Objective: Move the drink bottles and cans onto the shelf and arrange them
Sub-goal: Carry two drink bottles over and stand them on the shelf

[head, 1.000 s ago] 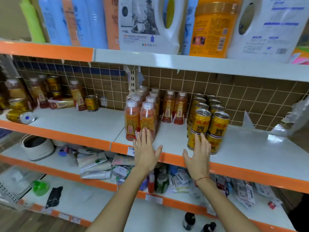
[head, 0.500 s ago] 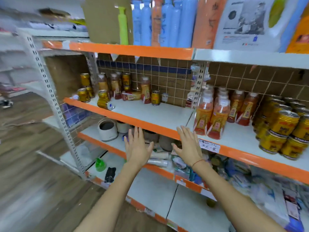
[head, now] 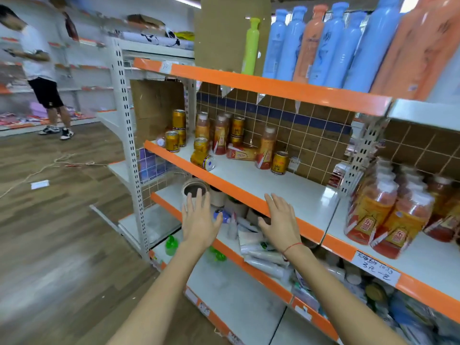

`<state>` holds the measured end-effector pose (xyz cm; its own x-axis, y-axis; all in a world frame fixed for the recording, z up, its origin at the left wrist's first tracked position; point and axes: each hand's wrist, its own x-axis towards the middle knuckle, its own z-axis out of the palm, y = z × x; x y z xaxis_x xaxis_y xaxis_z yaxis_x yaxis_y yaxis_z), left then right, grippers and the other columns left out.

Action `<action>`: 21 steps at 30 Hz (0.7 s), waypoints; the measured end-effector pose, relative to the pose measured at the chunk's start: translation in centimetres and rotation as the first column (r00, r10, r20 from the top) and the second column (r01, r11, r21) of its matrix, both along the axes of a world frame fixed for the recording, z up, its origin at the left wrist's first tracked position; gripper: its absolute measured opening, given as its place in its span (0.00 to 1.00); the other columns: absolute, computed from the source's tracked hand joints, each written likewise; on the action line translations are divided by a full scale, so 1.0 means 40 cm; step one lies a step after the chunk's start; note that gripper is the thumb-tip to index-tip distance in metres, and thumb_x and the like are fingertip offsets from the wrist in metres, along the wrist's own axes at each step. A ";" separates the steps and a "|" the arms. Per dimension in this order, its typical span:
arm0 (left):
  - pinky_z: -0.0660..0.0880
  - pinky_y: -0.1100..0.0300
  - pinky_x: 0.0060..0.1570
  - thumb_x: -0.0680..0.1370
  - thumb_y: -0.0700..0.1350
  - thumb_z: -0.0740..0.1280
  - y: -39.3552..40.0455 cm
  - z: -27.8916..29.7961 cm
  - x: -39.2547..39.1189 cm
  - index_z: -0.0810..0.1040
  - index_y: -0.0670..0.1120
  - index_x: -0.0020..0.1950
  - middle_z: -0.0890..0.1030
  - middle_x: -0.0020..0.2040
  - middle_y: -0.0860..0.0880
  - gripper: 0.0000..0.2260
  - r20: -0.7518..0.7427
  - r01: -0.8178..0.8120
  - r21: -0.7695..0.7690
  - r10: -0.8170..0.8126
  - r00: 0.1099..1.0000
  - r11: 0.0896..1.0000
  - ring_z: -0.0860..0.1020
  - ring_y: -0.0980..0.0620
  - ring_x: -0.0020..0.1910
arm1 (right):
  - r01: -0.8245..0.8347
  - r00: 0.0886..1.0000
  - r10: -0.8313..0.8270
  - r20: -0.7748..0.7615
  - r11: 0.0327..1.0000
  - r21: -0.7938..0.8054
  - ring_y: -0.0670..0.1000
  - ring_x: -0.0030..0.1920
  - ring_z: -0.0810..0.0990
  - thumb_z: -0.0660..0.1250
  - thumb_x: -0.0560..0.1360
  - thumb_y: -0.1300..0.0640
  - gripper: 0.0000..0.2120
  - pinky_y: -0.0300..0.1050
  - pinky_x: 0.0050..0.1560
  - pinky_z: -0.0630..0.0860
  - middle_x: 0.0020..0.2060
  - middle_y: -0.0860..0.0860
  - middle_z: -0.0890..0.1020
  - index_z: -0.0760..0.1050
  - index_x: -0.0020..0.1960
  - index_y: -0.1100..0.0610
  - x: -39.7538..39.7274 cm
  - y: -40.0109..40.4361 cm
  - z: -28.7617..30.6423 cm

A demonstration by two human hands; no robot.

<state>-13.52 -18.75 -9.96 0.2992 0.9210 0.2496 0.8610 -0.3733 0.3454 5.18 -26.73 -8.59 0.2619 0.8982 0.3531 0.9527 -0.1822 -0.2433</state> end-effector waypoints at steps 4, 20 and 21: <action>0.41 0.47 0.74 0.81 0.56 0.55 0.092 0.022 -0.007 0.51 0.48 0.78 0.45 0.79 0.47 0.28 0.061 -0.054 -0.010 0.055 0.997 0.998 0.41 0.43 0.77 | -0.012 0.999 0.011 0.035 1.000 0.023 0.54 0.75 0.55 0.60 0.77 0.53 0.28 0.54 0.74 0.52 0.74 0.55 0.61 0.58 0.75 0.56 0.007 0.104 0.002; 0.41 0.47 0.75 0.82 0.56 0.53 0.375 0.025 0.069 0.49 0.48 0.78 0.49 0.79 0.47 0.28 0.004 0.002 -0.003 -0.002 1.000 1.000 0.43 0.45 0.77 | 0.110 0.993 -0.108 0.048 0.993 -0.037 0.56 0.74 0.57 0.62 0.76 0.53 0.28 0.55 0.74 0.53 0.73 0.56 0.63 0.61 0.74 0.57 0.078 0.363 -0.028; 0.42 0.47 0.74 0.82 0.56 0.53 0.386 0.025 0.083 0.48 0.48 0.78 0.48 0.79 0.47 0.29 0.004 0.026 -0.010 -0.026 1.000 1.000 0.43 0.45 0.77 | 0.126 0.991 -0.124 0.059 0.991 -0.039 0.56 0.74 0.58 0.62 0.75 0.52 0.28 0.56 0.73 0.54 0.73 0.56 0.64 0.62 0.73 0.57 0.087 0.368 -0.028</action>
